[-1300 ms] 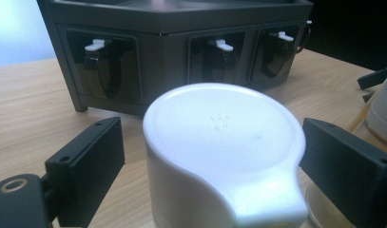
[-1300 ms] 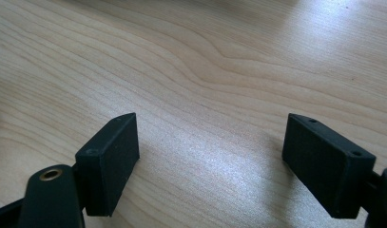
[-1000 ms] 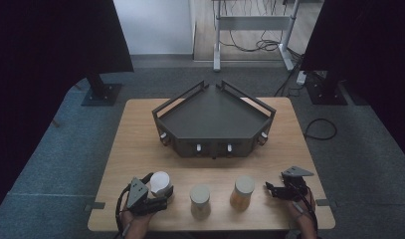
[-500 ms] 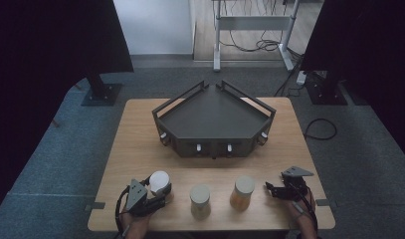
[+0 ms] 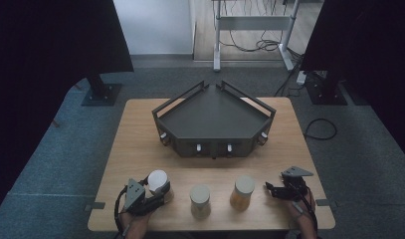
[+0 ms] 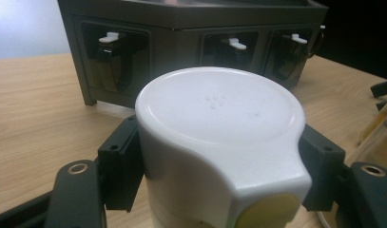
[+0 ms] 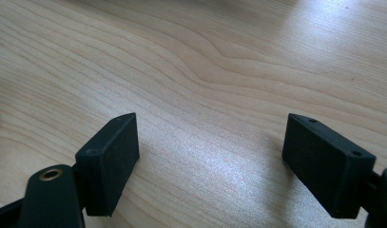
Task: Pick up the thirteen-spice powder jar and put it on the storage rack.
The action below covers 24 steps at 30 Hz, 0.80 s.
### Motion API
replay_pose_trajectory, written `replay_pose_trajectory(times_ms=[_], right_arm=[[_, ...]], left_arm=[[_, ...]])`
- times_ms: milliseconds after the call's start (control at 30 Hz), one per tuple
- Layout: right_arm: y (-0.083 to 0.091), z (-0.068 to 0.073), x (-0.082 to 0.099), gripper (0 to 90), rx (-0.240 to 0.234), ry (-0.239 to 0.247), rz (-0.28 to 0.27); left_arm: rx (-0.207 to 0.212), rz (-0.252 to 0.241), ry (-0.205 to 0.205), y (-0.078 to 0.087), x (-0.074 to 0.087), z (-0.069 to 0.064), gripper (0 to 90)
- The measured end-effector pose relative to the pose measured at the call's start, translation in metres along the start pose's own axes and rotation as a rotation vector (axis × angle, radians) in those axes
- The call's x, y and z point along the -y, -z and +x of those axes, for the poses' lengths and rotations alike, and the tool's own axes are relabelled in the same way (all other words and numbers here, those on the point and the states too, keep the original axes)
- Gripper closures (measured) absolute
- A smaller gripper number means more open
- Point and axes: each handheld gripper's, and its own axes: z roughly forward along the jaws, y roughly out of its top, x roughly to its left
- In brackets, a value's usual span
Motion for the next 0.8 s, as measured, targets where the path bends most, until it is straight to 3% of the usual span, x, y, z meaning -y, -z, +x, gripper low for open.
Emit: replay_pose_trajectory(times_ms=[533,800], right_arm=[[0.000,0.000,0.000,19.2,0.001,0.000,0.000],[0.000,0.000,0.000,19.2,0.001,0.001,0.001]], left_arm=[[-0.019,-0.014,-0.049,0.003,-0.014,-0.009,30.2],[-0.021,-0.034,-0.047,0.006,-0.020,-0.009,30.2]])
